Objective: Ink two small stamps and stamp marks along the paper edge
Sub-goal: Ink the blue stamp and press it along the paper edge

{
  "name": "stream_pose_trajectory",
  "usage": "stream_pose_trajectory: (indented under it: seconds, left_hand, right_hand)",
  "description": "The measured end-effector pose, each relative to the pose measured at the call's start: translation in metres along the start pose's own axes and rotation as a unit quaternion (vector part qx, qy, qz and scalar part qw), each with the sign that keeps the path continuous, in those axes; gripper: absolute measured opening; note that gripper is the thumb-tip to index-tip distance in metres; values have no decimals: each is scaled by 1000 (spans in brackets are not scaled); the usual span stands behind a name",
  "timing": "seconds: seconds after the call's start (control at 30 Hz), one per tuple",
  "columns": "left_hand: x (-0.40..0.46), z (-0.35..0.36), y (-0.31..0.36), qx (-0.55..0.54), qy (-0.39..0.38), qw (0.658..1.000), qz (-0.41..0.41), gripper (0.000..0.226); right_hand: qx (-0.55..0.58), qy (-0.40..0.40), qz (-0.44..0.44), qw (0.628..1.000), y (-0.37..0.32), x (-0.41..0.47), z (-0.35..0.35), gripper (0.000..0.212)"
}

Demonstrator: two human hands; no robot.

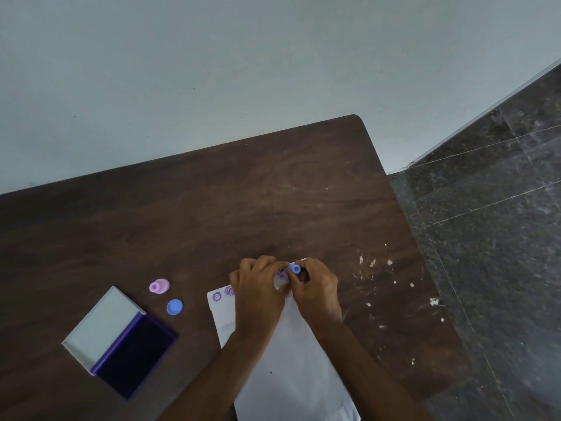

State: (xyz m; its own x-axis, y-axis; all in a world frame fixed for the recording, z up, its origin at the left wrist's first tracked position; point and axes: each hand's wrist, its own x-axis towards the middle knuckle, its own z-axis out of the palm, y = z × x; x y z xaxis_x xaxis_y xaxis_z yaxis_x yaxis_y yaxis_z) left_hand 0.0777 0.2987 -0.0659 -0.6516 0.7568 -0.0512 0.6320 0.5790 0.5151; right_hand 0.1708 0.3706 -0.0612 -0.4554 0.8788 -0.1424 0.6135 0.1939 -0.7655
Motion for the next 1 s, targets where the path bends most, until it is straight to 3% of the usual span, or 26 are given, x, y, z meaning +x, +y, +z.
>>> stream_pose_trajectory:
  seconds: [0.33,0.57,0.67,1.0]
  left_hand:
    - [-1,-2,1,-13,2,1000,-10,31]
    - [3,-4,0,2,-35,999,-17,39]
    - [4,-7,1,4,-53,998,-21,45]
    - [-10,-39,-5,-99,-36,994,-31,48]
  right_hand:
    - [-7,-9,46,999,-1,-3,2,18]
    - [94,116,205,967,-6,-28,-3,18]
    - [154,140,226,952,-13,-29,-10,15]
    - [241,69,238,938,-26,-27,-17,25]
